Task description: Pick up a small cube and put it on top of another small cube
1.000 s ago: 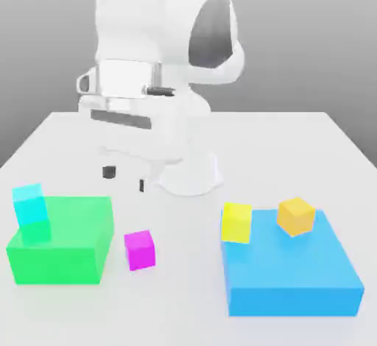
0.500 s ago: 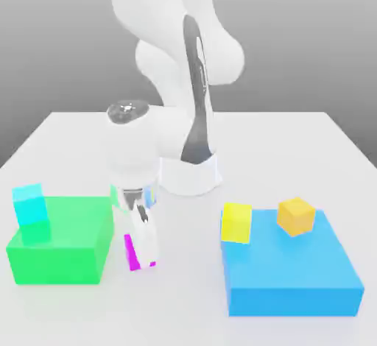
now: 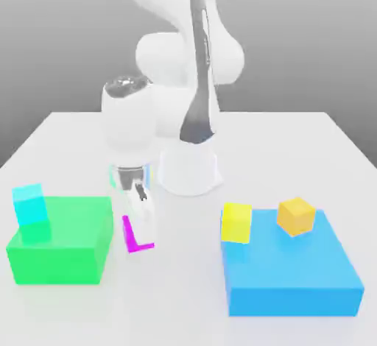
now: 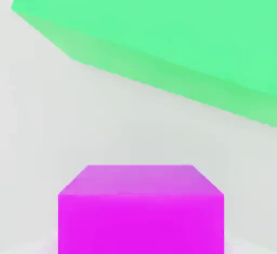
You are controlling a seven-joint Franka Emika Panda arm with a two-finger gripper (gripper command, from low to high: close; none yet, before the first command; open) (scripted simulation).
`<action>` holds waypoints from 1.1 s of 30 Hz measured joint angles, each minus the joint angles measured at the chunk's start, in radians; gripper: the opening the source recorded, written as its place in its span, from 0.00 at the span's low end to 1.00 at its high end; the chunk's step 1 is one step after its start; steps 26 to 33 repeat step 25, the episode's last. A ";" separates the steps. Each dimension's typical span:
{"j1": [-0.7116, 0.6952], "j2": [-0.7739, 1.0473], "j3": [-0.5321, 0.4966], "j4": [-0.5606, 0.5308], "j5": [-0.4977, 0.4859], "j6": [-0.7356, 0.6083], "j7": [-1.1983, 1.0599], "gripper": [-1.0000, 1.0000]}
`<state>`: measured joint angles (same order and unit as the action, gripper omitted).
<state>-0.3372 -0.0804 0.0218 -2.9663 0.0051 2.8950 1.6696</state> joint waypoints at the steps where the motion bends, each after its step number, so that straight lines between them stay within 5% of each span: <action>1: -0.010 -0.010 -0.013 0.026 -0.009 -0.032 -0.034 0.00; 13: -0.261 -0.191 -0.237 0.327 -0.087 -0.515 -0.142 0.00; 18: -0.281 -0.089 -0.260 0.299 -0.067 -0.391 -0.139 0.00; 19: -0.280 -0.067 -0.262 0.291 -0.062 -0.363 -0.142 1.00; 33: -0.280 -0.056 -0.263 0.288 -0.061 -0.349 -0.143 1.00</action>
